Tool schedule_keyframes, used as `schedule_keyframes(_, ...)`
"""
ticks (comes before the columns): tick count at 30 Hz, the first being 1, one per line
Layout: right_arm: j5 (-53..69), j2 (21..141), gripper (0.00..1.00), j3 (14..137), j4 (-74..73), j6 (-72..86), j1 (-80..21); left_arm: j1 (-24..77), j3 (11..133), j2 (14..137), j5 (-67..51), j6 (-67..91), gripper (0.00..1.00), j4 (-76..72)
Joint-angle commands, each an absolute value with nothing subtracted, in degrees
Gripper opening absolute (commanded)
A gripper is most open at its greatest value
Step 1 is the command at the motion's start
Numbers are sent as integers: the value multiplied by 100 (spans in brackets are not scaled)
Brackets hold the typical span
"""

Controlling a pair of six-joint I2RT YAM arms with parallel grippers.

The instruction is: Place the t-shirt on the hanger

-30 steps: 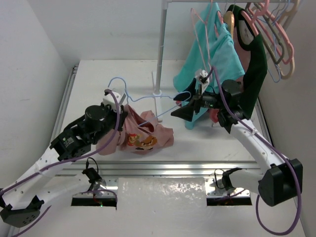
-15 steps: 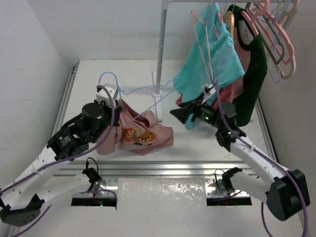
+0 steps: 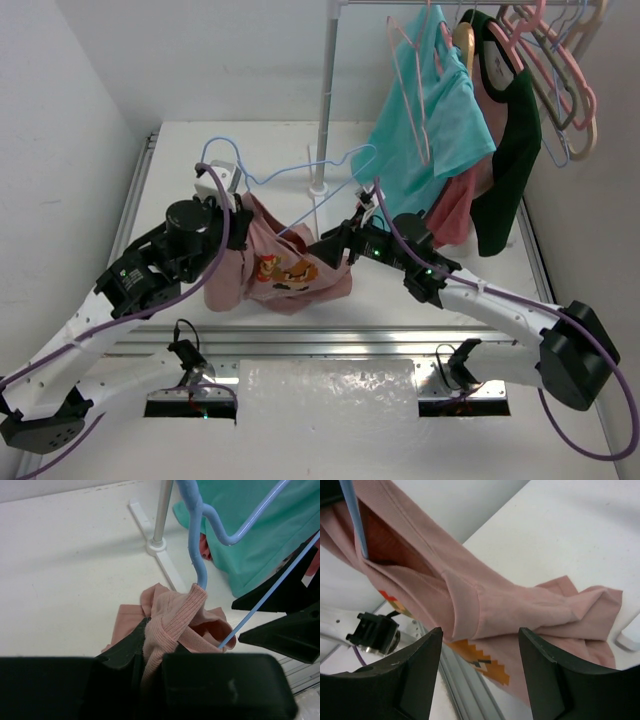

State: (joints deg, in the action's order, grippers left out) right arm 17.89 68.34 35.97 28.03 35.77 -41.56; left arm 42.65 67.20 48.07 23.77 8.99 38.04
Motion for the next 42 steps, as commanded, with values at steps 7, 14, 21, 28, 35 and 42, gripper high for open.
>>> schedule_keyframes(7,1775,7312,58,4087,3234,3585,-4245,4236,6855,4711,2171,1011,0,3305)
schedule_keyframes(14,1881,7611,26,4157,3340,3533,-4289,4245,6996,4817,2074,1002,0,3279)
schedule_keyframes(21,1285,7331,0,3868,3419,3542,-4106,4236,6908,4755,2188,1011,0,3313)
schedule_keyframes(28,782,6733,0,4226,2234,3656,-2999,4236,6250,4396,2014,642,0,3139)
schedule_keyframes(35,827,6540,0,5097,776,3262,-2312,4245,5433,3982,2030,361,0,2874)
schedule_keyframes(42,352,6530,0,5958,-96,2787,-2312,4236,5361,4087,1846,325,0,2900)
